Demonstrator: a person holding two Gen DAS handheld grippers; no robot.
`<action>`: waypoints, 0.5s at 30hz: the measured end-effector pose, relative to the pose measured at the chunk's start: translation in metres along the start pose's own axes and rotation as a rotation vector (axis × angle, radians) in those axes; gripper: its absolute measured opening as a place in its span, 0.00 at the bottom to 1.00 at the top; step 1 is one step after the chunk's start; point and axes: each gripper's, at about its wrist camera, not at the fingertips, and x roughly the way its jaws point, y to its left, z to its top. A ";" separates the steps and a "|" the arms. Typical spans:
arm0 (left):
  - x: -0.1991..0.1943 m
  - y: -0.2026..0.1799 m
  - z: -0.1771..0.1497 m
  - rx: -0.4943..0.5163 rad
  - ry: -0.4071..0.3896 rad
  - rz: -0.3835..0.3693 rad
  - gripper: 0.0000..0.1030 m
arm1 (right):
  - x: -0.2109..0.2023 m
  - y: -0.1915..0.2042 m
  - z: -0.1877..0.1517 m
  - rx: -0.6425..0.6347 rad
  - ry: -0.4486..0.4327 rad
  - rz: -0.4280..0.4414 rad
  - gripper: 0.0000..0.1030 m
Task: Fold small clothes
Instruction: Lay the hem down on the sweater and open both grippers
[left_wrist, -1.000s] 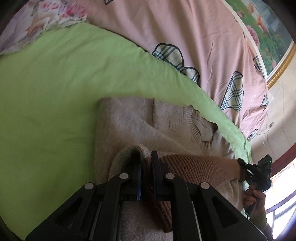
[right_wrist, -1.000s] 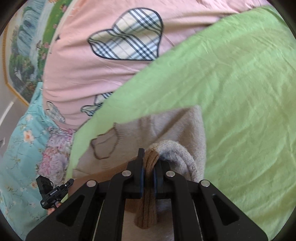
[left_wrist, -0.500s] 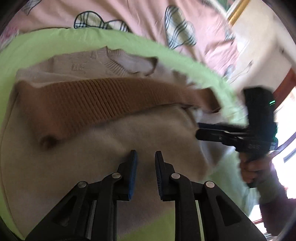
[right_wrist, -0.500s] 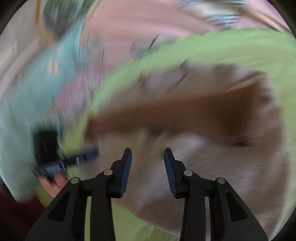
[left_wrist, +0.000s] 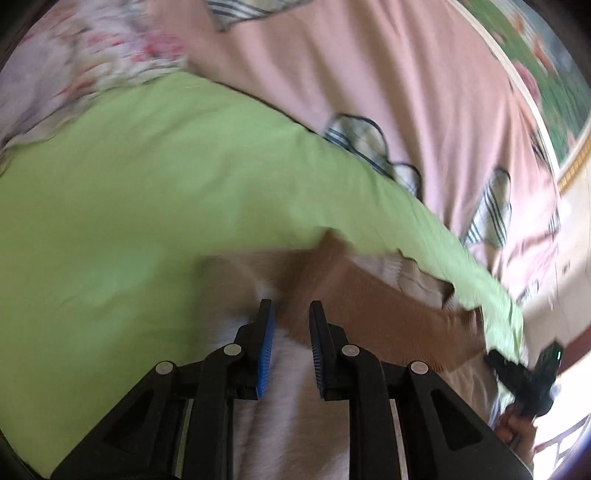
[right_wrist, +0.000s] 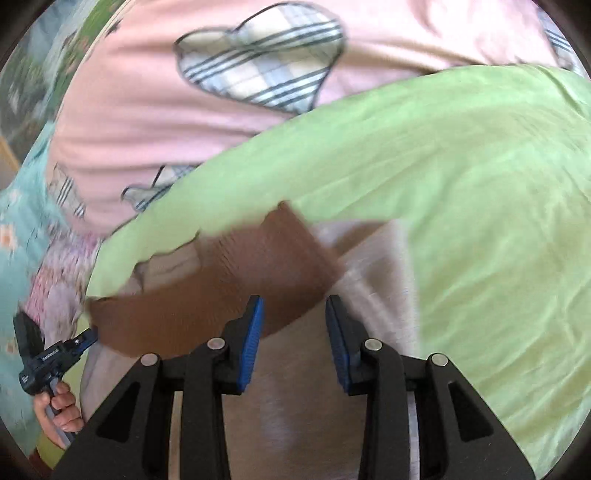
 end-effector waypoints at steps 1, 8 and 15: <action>-0.001 0.005 0.001 -0.012 -0.002 -0.002 0.20 | -0.006 -0.001 -0.003 0.005 -0.005 0.002 0.35; -0.063 0.015 -0.063 -0.045 -0.004 -0.041 0.24 | -0.044 0.004 -0.038 0.007 -0.001 0.032 0.35; -0.121 0.000 -0.137 -0.023 0.040 -0.097 0.33 | -0.082 0.021 -0.093 0.035 0.016 0.108 0.36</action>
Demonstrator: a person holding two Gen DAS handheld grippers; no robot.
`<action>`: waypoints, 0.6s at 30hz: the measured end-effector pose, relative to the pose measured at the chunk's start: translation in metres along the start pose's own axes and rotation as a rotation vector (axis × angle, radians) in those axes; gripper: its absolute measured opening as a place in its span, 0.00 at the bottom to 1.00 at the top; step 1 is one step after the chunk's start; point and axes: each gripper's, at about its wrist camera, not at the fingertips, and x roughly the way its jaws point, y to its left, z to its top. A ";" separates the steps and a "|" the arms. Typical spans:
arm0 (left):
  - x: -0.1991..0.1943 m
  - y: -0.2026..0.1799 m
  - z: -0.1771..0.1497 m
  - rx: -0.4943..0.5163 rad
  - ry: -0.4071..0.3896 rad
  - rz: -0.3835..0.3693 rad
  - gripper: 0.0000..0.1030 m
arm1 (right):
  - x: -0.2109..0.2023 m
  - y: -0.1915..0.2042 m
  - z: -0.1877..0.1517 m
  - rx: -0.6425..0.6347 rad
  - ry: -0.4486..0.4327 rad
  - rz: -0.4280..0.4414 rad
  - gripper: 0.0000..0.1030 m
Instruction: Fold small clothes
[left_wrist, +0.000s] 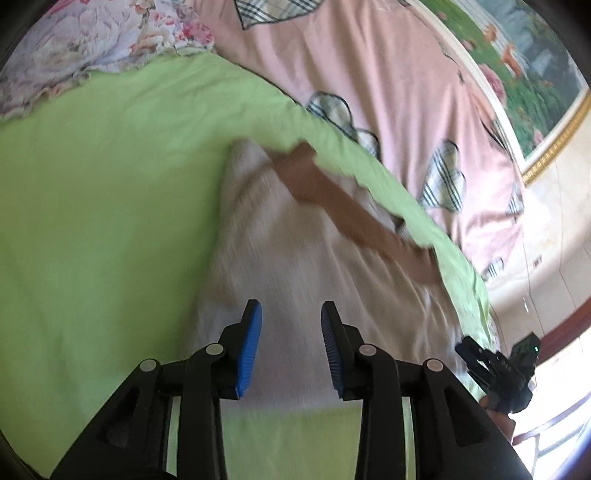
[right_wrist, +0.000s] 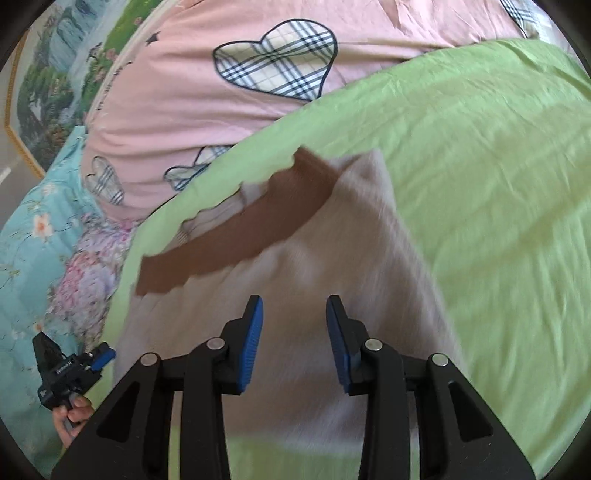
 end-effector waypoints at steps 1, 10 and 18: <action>-0.003 -0.001 -0.009 0.006 0.009 -0.004 0.33 | -0.003 0.003 -0.007 0.005 0.005 0.008 0.37; -0.009 0.001 -0.074 -0.035 0.097 -0.049 0.43 | -0.026 0.021 -0.060 0.020 0.002 0.050 0.48; -0.008 0.001 -0.090 -0.111 0.088 -0.079 0.53 | -0.027 0.031 -0.090 0.024 0.046 0.082 0.48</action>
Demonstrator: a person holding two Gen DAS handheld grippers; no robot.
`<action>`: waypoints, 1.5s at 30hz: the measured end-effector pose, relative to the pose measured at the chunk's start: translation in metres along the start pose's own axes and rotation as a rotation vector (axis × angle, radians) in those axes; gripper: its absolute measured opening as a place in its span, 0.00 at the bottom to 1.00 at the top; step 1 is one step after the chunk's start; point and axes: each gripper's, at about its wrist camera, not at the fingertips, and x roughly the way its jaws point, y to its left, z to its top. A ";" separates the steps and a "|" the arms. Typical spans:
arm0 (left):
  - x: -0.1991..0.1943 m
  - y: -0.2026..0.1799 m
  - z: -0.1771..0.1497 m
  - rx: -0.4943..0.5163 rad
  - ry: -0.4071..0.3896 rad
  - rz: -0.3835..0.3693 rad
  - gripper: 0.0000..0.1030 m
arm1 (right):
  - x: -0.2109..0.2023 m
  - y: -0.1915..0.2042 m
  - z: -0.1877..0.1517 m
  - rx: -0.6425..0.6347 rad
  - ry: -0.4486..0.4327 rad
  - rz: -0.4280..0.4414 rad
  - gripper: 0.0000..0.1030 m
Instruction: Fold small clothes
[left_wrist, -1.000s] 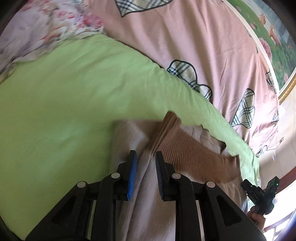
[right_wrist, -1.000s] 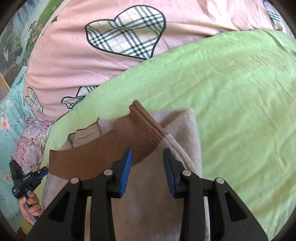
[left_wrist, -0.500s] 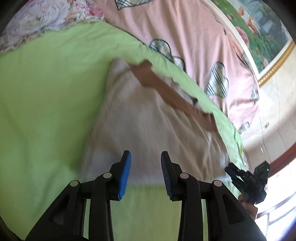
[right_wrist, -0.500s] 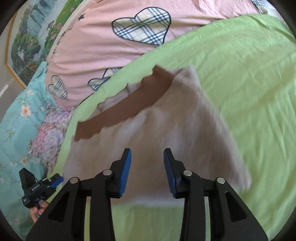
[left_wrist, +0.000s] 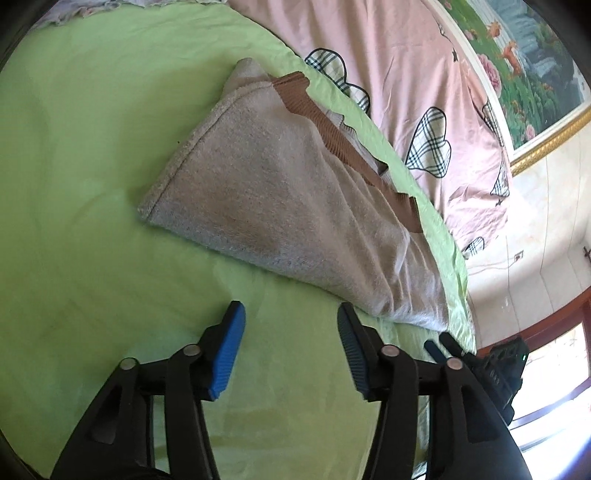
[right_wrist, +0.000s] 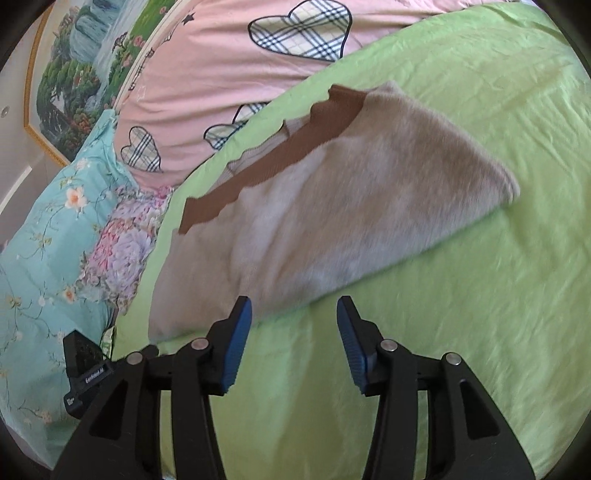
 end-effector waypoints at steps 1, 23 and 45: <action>0.001 0.000 0.000 -0.010 -0.004 -0.002 0.54 | 0.000 0.001 -0.002 -0.002 0.004 0.002 0.48; 0.041 0.023 0.078 -0.160 -0.144 0.053 0.14 | 0.009 0.013 -0.003 -0.017 0.033 0.069 0.49; 0.153 -0.195 0.032 0.500 0.046 0.062 0.07 | 0.066 -0.021 0.147 0.066 0.186 0.272 0.64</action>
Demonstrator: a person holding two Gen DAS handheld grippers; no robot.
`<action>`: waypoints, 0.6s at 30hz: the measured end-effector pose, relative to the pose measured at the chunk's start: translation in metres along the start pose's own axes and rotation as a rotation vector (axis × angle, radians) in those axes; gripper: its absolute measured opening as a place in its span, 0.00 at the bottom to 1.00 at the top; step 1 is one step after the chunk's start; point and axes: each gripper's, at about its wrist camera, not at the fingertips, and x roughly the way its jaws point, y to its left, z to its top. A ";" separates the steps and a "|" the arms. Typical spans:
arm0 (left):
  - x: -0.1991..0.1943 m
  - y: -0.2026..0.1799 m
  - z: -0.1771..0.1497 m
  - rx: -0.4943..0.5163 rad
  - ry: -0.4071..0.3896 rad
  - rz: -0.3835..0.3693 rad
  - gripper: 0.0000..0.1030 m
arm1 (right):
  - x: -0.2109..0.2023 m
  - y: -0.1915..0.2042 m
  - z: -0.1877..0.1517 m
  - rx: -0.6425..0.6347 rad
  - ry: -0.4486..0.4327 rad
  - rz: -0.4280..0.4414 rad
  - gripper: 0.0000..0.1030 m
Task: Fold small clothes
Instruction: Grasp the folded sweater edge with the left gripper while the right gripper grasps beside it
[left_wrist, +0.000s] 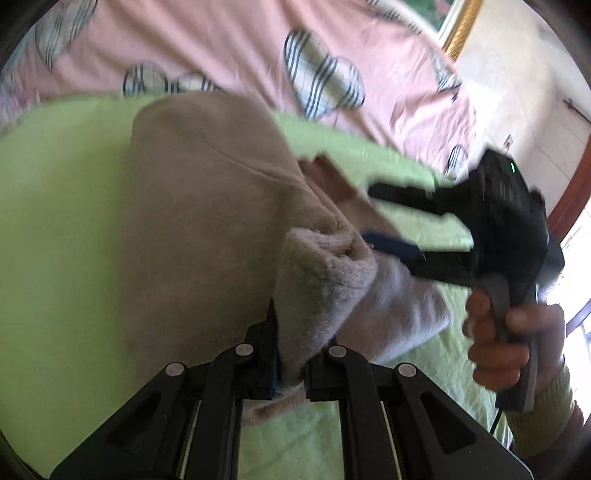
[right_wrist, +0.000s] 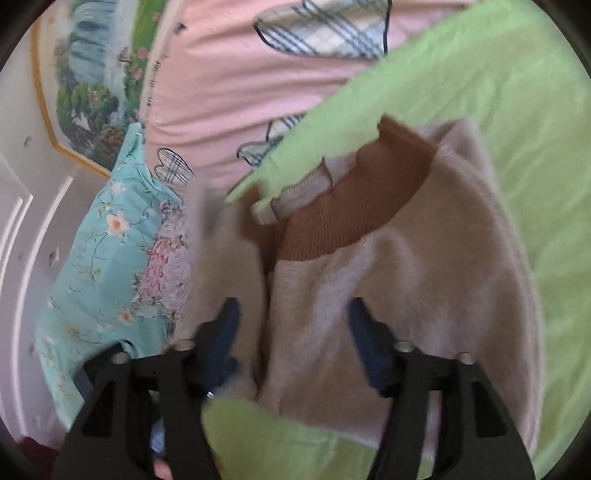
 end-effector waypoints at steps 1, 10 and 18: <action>0.002 0.000 -0.001 0.002 0.003 0.000 0.07 | 0.008 0.000 0.002 0.005 0.024 0.022 0.64; 0.002 -0.006 0.000 0.026 -0.001 0.015 0.07 | 0.086 0.020 0.021 -0.043 0.142 -0.013 0.35; -0.023 -0.048 0.021 0.117 -0.069 -0.096 0.07 | 0.040 0.057 0.052 -0.199 0.044 -0.007 0.14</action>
